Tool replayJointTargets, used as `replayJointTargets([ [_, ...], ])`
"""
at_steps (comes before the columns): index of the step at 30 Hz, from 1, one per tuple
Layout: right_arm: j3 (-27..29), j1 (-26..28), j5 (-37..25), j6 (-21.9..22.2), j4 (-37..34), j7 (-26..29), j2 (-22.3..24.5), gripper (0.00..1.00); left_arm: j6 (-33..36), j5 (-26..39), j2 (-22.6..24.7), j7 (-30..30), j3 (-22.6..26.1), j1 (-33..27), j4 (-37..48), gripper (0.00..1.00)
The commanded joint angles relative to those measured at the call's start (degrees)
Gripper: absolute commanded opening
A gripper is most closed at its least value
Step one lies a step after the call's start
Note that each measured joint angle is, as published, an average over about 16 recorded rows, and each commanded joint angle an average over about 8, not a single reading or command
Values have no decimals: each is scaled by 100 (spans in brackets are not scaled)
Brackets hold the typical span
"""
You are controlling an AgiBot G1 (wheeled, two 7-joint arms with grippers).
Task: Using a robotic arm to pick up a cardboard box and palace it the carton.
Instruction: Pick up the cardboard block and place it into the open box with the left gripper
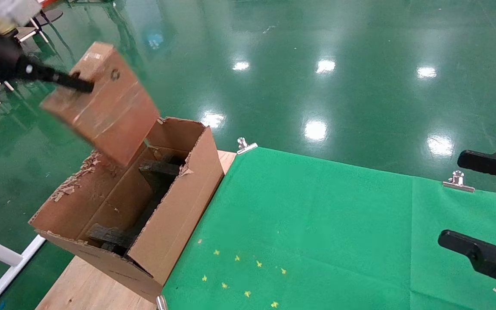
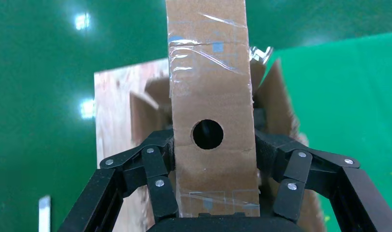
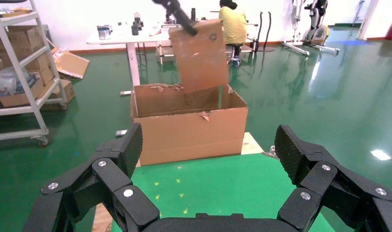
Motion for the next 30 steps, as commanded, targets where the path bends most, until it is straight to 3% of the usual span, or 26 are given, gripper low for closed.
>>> replayJointTargets([
  [1, 0, 0, 0, 0, 0, 0, 0, 100, -40, 60, -87, 207, 32, 9, 241, 0],
  [18, 0, 0, 0, 0, 0, 0, 0, 100, -854, -300, -340, 1397, -156, 910, 1742, 0],
  [30, 0, 0, 0, 0, 0, 0, 0, 100, -1639, -469, -262, 1593, -270, 1433, 2135, 0],
])
